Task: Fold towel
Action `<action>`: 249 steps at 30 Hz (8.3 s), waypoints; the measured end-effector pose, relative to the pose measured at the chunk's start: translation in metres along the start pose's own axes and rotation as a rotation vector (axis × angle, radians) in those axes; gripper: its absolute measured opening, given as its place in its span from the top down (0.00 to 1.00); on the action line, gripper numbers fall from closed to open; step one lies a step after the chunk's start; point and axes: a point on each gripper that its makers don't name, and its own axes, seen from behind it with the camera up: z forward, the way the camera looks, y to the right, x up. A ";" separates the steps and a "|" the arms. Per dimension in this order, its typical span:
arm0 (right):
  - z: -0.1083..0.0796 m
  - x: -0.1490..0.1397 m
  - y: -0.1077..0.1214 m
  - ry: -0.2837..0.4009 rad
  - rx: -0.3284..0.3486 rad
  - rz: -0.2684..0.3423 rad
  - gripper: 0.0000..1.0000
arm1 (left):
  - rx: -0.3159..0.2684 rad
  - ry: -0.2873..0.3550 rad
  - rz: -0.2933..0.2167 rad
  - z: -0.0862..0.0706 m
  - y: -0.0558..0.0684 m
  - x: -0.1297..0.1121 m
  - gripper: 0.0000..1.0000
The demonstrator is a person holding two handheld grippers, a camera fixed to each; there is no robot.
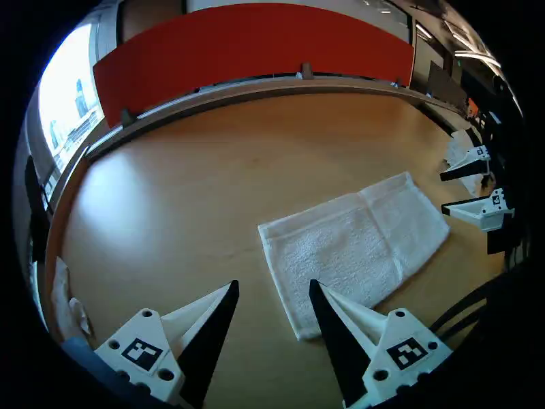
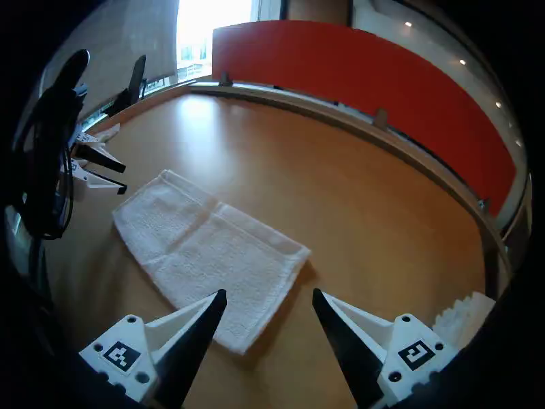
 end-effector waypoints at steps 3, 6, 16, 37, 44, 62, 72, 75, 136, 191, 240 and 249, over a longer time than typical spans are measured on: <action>-0.005 -0.005 -0.003 -0.002 0.000 0.002 0.03 | 0.000 -0.005 -0.002 -0.004 0.002 -0.007 0.25; -0.010 -0.011 -0.006 -0.004 -0.003 0.006 0.02 | 0.000 -0.011 -0.004 -0.008 0.005 -0.015 0.25; -0.019 -0.024 -0.007 -0.013 -0.007 0.027 0.03 | 0.001 -0.022 -0.024 -0.016 0.008 -0.030 0.25; -0.013 -0.020 -0.017 -0.020 0.049 -0.044 0.03 | 0.071 -0.002 -0.096 -0.038 -0.012 -0.041 0.24; -0.009 -0.019 -0.018 -0.028 0.065 -0.062 0.04 | 0.091 0.003 -0.127 -0.047 -0.018 -0.045 0.25; -0.006 -0.054 -0.023 -0.108 0.095 -0.099 0.33 | 0.127 -0.030 -0.209 -0.074 -0.025 -0.079 0.25; -0.008 -0.061 -0.030 -0.130 0.139 -0.079 0.59 | 0.137 -0.025 -0.213 -0.080 -0.030 -0.079 0.25; -0.007 -0.063 -0.030 -0.139 0.146 -0.074 0.66 | 0.138 -0.027 -0.215 -0.080 -0.030 -0.080 0.24; -0.087 0.057 0.011 0.091 0.048 -0.196 0.96 | 0.142 -0.012 -0.206 -0.082 -0.030 -0.070 0.24; -0.019 0.039 -0.140 -0.029 0.336 -0.368 0.95 | 0.203 0.028 -0.232 -0.122 -0.063 -0.087 0.24; -0.016 -0.027 -0.090 -0.137 0.222 -0.259 0.21 | 0.195 0.038 -0.218 -0.122 -0.057 -0.078 0.24; -0.015 -0.040 -0.085 -0.162 0.216 -0.255 0.23 | 0.193 0.036 -0.220 -0.120 -0.055 -0.078 0.24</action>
